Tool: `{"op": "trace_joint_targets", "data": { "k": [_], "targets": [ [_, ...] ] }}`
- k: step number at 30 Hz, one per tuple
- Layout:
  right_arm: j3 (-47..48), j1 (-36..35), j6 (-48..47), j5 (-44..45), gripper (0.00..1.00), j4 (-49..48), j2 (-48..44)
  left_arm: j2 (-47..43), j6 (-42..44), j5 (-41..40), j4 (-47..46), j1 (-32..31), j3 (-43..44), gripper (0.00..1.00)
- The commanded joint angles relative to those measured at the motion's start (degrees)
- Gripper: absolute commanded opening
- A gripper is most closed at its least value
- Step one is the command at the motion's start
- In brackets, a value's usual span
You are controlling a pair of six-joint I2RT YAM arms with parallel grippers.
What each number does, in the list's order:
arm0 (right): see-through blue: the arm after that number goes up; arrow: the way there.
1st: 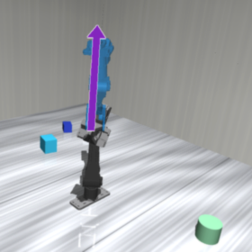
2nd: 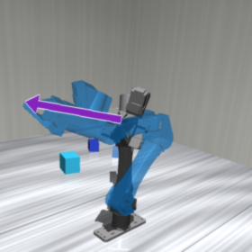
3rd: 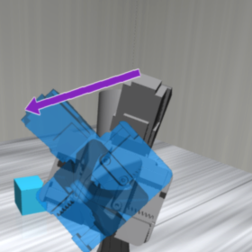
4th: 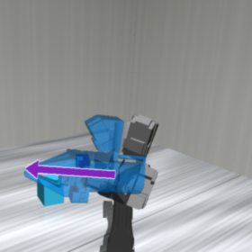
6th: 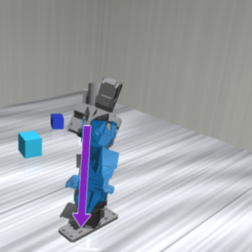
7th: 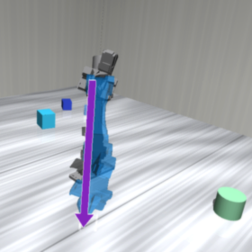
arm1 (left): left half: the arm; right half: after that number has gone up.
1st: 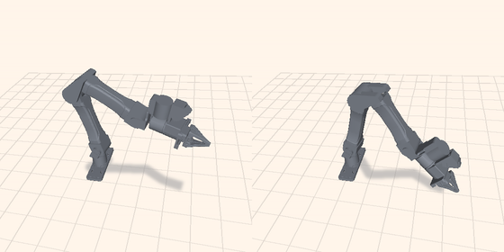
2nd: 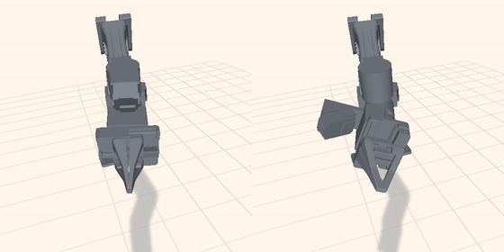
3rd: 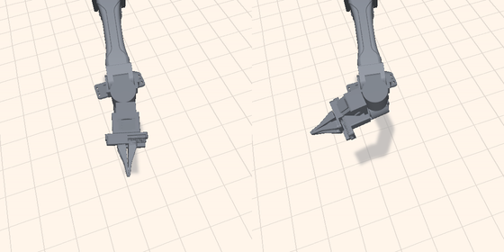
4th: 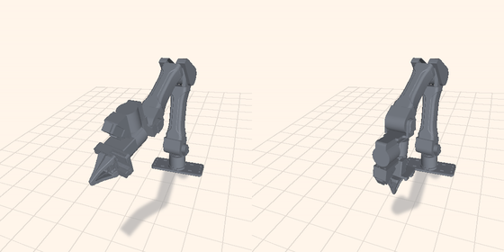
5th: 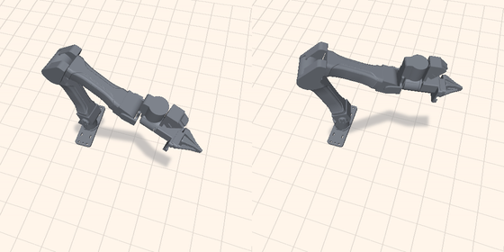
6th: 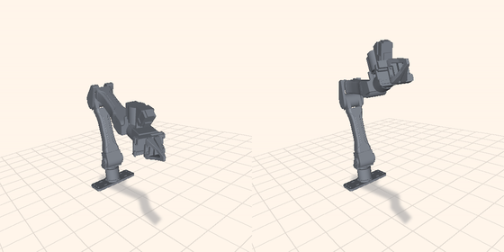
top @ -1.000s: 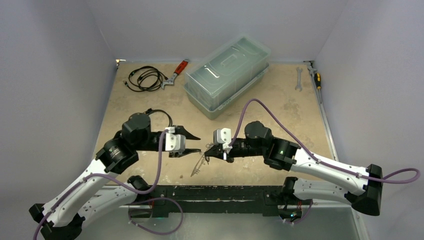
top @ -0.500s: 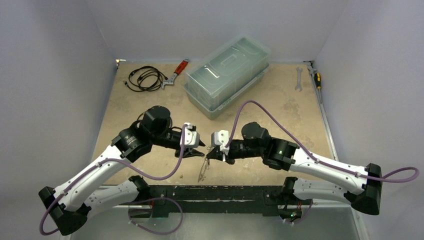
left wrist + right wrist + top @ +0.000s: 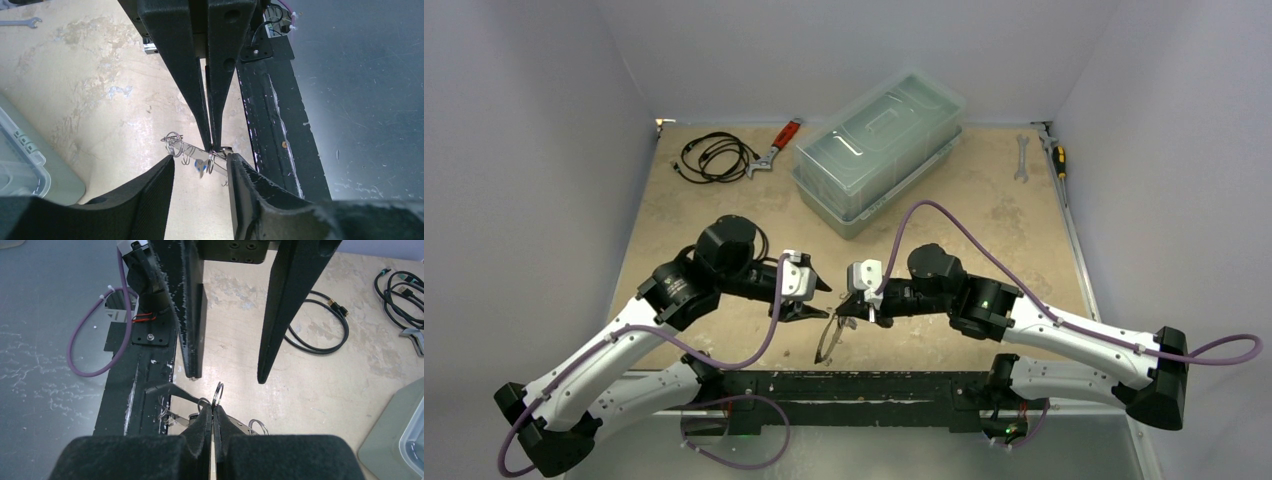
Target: Put the keys on the keyring
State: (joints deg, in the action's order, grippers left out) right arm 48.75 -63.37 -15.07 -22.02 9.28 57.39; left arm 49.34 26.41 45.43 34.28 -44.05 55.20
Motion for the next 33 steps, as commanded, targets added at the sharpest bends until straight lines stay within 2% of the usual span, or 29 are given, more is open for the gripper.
{"op": "trace_joint_targets", "data": {
  "k": [1,10,17,25,28,30,33],
  "targets": [
    [2.75,-0.08,-0.75,0.31,0.00,-3.48,-0.08,0.37,-0.66,1.48,-1.83,-0.34,-0.01,0.39],
    [2.86,-0.08,-0.73,0.33,0.00,-3.39,-0.47,2.56,-0.68,-0.19,-2.24,-2.07,-0.63,0.37],
    [2.67,-0.08,-0.73,-0.53,0.00,-3.65,-1.25,3.39,-0.27,-1.58,-2.17,-2.90,-1.27,0.32],
    [2.41,-0.08,-0.66,-1.44,0.00,-3.96,-2.23,3.60,0.10,-2.14,-2.71,-3.29,-2.36,0.19],
    [2.18,-0.08,-0.59,-1.94,0.00,-4.33,-2.45,4.03,0.79,-2.26,-2.96,-4.05,-2.90,0.10],
    [2.05,-0.08,-0.45,-2.06,0.00,-4.52,-2.58,4.09,1.47,-2.26,-3.10,-4.56,-3.14,0.00],
    [1.83,-0.08,-0.49,-2.13,0.00,-4.62,-2.71,3.05,1.49,-1.94,-4.67,-4.56,-3.86,0.00]
  ]
}}
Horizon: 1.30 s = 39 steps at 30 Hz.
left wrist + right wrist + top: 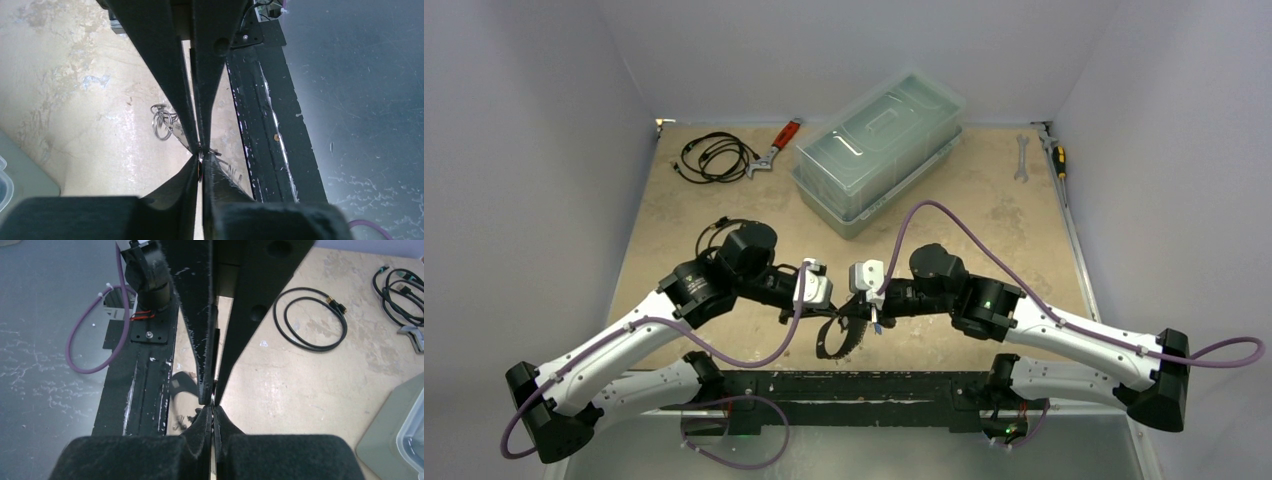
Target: Put the keys on the keyring
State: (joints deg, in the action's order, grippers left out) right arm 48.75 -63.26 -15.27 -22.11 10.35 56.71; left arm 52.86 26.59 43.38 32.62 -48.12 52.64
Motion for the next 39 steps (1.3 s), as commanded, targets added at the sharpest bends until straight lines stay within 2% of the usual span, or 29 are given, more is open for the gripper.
{"op": "trace_joint_targets", "data": {
  "k": [1,8,13,16,19,22,30,39],
  "targets": [
    [1.80,-0.19,-0.20,-2.10,0.00,-5.77,-2.12,-1.16,1.03,0.26,-3.83,-0.49,-1.88,0.00],
    [1.58,-0.19,0.32,-0.09,0.00,-6.44,-1.72,-3.38,-1.47,1.24,-8.75,-0.56,-4.23,0.00],
    [-1.09,-0.19,2.63,5.30,0.38,-10.96,-5.54,-5.97,-4.98,-0.51,-15.48,-0.25,-6.65,0.00],
    [-4.12,-0.19,4.29,8.67,0.49,-15.05,-9.66,-8.16,-7.82,-0.66,-20.82,0.54,-9.02,0.00],
    [-6.23,-0.19,5.48,12.65,0.54,-18.23,-13.16,-9.79,-10.97,-0.63,-26.39,1.81,-11.40,0.00],
    [-8.87,-0.19,8.10,16.86,0.56,-22.97,-15.47,-10.56,-13.86,-0.57,-30.90,2.78,-12.99,0.00],
    [-13.78,-0.19,12.26,12.32,0.52,-28.67,-14.99,-12.24,-19.02,2.54,-41.01,4.21,-16.22,0.00],
    [-15.89,-0.19,12.59,14.67,0.47,-28.72,-16.97,-13.66,-18.77,5.45,-41.77,4.34,-16.91,0.00]
  ]
}}
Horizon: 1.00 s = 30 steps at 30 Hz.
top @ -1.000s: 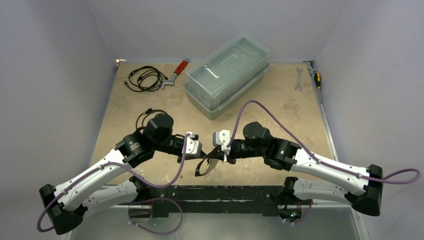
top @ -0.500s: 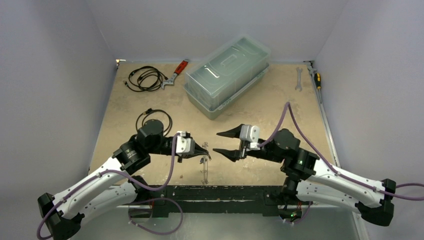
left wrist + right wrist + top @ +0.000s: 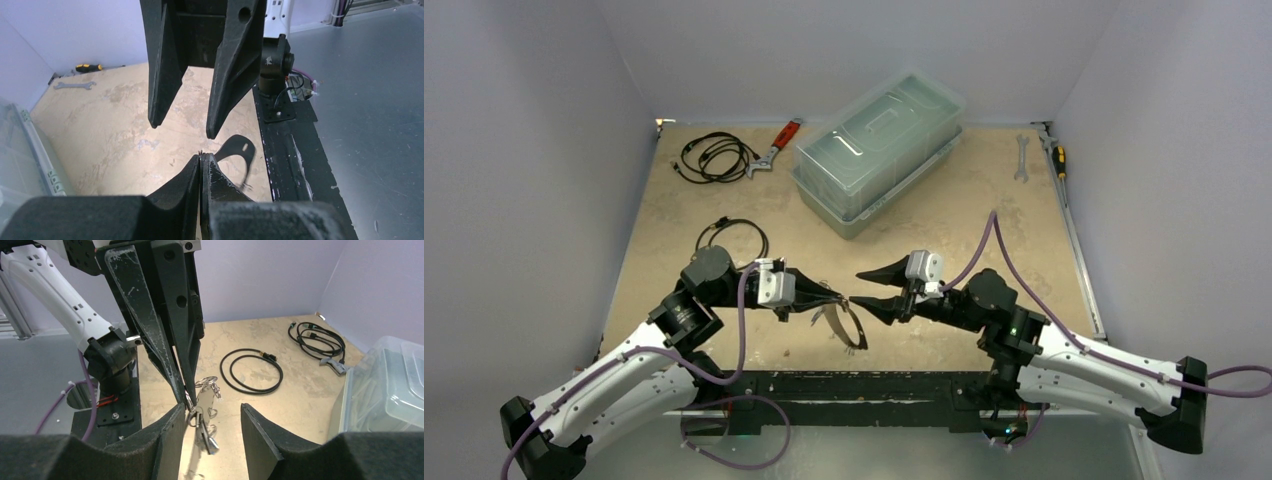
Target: Put the keys on the keyring
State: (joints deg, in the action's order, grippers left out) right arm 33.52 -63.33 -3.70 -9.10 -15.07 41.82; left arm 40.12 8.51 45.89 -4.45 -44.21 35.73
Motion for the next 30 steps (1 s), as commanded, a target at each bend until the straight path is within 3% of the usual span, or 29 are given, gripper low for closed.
{"op": "trace_joint_targets", "data": {
  "k": [1,11,21,28,30],
  "targets": [
    [-0.74,-0.12,1.11,2.02,0.46,-3.25,-2.35,-0.88,-0.65,3.09,-4.63,0.40,-0.03,0.00],
    [0.90,-0.04,1.09,-8.34,0.46,-1.15,4.26,-1.01,-1.19,4.09,-5.21,0.52,-0.06,0.00],
    [2.14,-0.04,0.56,-8.38,0.46,-1.19,6.54,-0.70,-1.82,4.44,-5.89,0.60,-0.14,0.00],
    [2.86,-0.05,0.23,-8.82,0.30,-1.45,7.80,-0.57,-2.05,4.56,-6.17,0.76,-0.17,0.00],
    [2.95,-0.08,0.17,-8.97,0.19,-1.38,8.14,-0.65,-2.14,4.52,-6.24,0.72,-0.22,0.00]
  ]
}}
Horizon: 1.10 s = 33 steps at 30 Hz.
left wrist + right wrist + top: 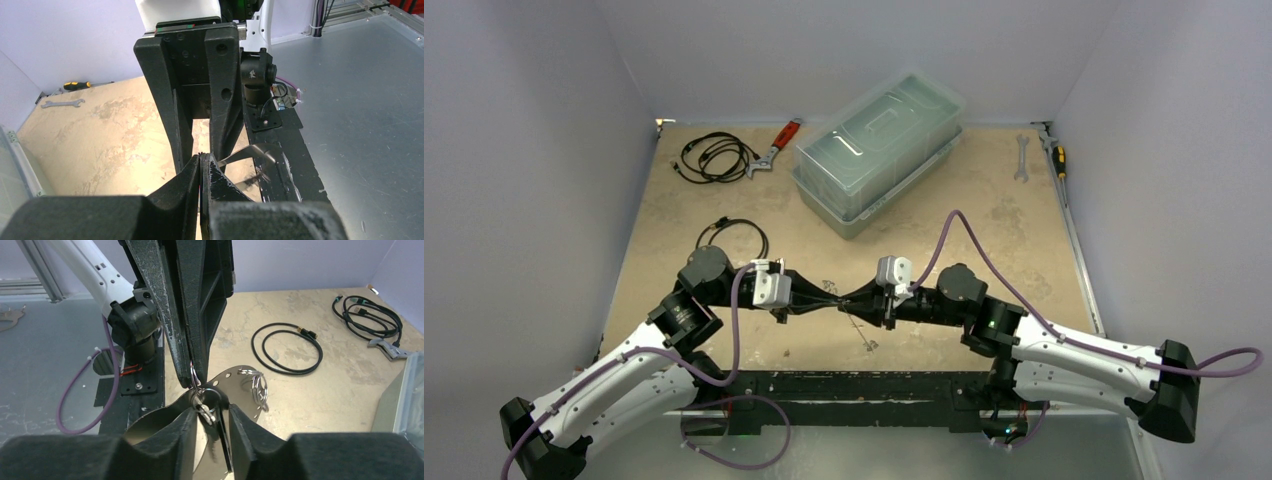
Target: Put the keys on the keyring
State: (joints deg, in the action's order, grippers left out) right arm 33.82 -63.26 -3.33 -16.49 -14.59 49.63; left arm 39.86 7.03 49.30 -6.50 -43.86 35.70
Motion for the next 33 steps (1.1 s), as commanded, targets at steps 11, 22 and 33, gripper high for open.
{"op": "trace_joint_targets", "data": {
  "k": [11,22,33],
  "targets": [
    [-0.27,-0.14,1.58,-0.38,0.37,-2.84,0.92,-1.36,-0.87,-0.35,-4.52,0.74,-0.39,0.00],
    [-1.01,-0.14,2.00,-0.64,0.22,-3.71,-0.06,-1.19,-0.97,-0.34,-4.59,0.77,-0.46,0.00],
    [-2.01,-0.10,2.90,-0.14,0.09,-4.14,0.03,-1.62,-0.96,-1.09,-4.64,0.83,-0.46,0.00]
  ]
}}
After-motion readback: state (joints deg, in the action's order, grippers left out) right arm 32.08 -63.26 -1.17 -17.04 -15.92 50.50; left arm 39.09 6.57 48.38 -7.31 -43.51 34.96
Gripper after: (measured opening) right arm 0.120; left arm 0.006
